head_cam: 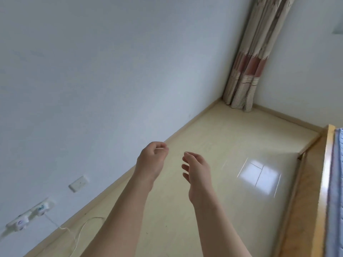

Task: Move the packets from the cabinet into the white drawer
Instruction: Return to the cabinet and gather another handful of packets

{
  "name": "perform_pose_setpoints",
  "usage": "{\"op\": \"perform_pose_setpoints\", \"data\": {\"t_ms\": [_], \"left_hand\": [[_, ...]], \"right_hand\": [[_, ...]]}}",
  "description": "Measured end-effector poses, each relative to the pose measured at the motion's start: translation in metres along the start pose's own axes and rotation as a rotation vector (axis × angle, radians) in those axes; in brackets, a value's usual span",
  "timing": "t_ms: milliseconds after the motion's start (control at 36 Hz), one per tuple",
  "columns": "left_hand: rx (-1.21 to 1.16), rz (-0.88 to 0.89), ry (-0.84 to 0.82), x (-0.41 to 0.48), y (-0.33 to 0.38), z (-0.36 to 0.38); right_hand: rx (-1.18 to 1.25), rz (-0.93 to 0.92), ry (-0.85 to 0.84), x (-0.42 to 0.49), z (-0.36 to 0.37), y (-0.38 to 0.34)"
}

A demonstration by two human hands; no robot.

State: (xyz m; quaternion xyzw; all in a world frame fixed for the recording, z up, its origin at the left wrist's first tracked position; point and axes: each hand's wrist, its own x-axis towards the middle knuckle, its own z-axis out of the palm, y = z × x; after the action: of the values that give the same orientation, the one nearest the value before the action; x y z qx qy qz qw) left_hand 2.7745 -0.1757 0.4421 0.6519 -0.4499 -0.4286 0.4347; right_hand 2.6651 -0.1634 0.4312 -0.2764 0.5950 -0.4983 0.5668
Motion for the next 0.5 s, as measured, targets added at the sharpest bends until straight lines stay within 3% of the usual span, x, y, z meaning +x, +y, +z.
{"op": "perform_pose_setpoints", "data": {"t_ms": [194, 500], "left_hand": [[0.039, 0.035, -0.187, 0.116, 0.034, 0.094], [0.063, 0.133, -0.268, 0.298, 0.140, 0.268]], "right_hand": [[0.110, 0.026, 0.161, 0.126, -0.032, -0.038], [0.152, -0.061, 0.254, 0.344, -0.105, -0.173]]}}
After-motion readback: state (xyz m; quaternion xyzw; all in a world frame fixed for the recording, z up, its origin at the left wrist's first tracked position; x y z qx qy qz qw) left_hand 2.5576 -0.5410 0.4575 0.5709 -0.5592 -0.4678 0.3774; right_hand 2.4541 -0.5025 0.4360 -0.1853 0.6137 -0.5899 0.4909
